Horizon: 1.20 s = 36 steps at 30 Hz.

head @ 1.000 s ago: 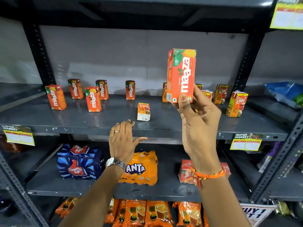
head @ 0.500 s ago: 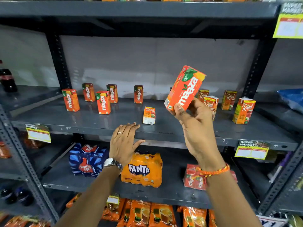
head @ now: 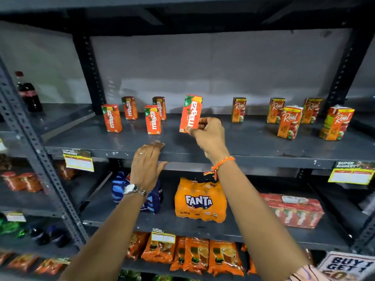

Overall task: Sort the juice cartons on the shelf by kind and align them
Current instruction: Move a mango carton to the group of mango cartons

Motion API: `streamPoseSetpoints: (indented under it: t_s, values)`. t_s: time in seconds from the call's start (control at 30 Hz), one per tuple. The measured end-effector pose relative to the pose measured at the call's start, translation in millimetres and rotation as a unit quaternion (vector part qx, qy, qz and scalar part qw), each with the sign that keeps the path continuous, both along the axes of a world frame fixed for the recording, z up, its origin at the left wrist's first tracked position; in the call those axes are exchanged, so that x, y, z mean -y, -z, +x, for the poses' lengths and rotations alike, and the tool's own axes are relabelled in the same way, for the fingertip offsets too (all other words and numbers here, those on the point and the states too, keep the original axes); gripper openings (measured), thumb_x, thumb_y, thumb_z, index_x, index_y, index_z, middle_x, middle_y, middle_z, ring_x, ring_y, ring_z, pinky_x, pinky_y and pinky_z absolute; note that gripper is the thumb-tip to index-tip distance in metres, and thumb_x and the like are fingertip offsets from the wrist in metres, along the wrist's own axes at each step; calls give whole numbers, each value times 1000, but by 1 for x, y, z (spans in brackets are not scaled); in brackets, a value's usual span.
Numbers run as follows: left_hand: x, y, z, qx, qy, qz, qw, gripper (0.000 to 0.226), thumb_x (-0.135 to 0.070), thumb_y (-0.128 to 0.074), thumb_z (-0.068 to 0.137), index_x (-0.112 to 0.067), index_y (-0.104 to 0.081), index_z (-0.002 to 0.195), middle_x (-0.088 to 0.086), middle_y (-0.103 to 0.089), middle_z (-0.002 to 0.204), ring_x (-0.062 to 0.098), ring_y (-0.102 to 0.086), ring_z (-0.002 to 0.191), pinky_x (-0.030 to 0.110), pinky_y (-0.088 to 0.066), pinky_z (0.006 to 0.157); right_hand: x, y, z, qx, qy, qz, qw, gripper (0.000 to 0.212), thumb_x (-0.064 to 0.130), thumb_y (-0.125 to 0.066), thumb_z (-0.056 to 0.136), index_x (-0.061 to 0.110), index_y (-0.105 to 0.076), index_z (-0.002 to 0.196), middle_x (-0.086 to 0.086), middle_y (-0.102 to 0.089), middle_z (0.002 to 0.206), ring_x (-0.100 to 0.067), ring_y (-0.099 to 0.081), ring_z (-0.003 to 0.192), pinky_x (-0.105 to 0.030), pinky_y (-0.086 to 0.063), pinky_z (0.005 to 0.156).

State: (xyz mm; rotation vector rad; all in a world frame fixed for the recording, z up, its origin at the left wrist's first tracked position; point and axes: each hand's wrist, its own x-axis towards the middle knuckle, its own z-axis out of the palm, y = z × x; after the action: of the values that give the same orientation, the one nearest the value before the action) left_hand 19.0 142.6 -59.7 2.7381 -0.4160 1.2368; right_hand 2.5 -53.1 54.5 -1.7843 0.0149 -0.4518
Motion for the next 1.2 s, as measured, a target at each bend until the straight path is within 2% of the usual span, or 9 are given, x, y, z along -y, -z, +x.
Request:
streamPoseSetpoints:
  t_s: [0.17, 0.37, 0.5, 0.63, 0.8, 0.93, 1.03, 1.1, 1.2]
  values:
    - [-4, 3, 1, -7, 7, -8, 1000, 58, -39, -70, 80, -13, -56, 130, 6, -62, 128, 28, -59, 111, 40, -42, 102, -42, 12, 29, -5, 47, -100, 994, 34, 23, -82, 75, 8, -73, 104, -12, -75, 110, -30, -69, 104, -39, -56, 89]
    - [-8, 4, 1, 7, 23, -19, 1000, 59, -40, -70, 77, -13, -58, 128, 5, -63, 128, 26, -59, 116, 40, -41, 105, -52, 18, 50, -24, 117, -224, 967, 36, 16, -71, 84, -1, -63, 115, -25, -66, 121, -42, -61, 113, -40, -50, 89]
    - [-10, 6, 5, 12, 25, -17, 999, 59, -41, -72, 77, -13, -58, 128, 5, -63, 129, 25, -58, 117, 39, -40, 106, -46, 27, 54, -86, 93, -228, 965, 36, 19, -66, 90, 0, -61, 120, -22, -65, 127, -36, -62, 113, -22, -53, 73]
    - [-9, 8, 7, 25, 23, -20, 999, 59, -39, -74, 76, -13, -58, 126, 6, -62, 128, 27, -58, 116, 39, -38, 105, -51, 14, 54, -57, 116, -260, 957, 47, 19, -76, 84, -1, -60, 123, -22, -65, 125, -38, -62, 116, -42, -50, 94]
    - [-7, 9, 5, 33, 22, -18, 999, 58, -36, -74, 78, -11, -57, 127, 8, -61, 129, 29, -57, 117, 40, -35, 107, -50, 14, 50, -62, 119, -314, 940, 43, 18, -75, 84, -1, -60, 120, -22, -64, 125, -37, -59, 118, -41, -48, 94]
    - [-5, 10, 4, 29, 18, -28, 999, 59, -32, -76, 78, -10, -56, 128, 8, -60, 129, 29, -56, 118, 41, -35, 109, -36, 5, 31, 29, 184, -341, 921, 25, 15, -66, 90, -1, -66, 110, -20, -70, 113, -35, -65, 108, -38, -52, 85]
    - [-2, 9, 4, 30, 13, -33, 999, 59, -31, -76, 77, -10, -55, 128, 8, -60, 128, 28, -55, 117, 41, -33, 110, -12, 3, 17, 97, 285, -317, 900, 26, 27, -64, 90, 2, -69, 91, -19, -71, 94, -36, -67, 92, -34, -49, 75]
    - [-2, 9, 2, 27, 10, -32, 999, 60, -30, -77, 76, -10, -55, 128, 7, -60, 129, 27, -54, 117, 40, -31, 111, 5, 7, 15, 51, 312, -324, 892, 41, 39, -60, 89, -1, -66, 85, -24, -68, 96, -41, -62, 95, -40, -45, 83]
    - [-2, 8, -1, 22, 12, -36, 999, 60, -30, -78, 76, -11, -55, 128, 7, -60, 130, 27, -54, 118, 38, -29, 110, 19, 16, 17, -61, 276, -329, 901, 50, 45, -52, 89, -2, -65, 100, -26, -65, 111, -43, -56, 109, -44, -39, 94]
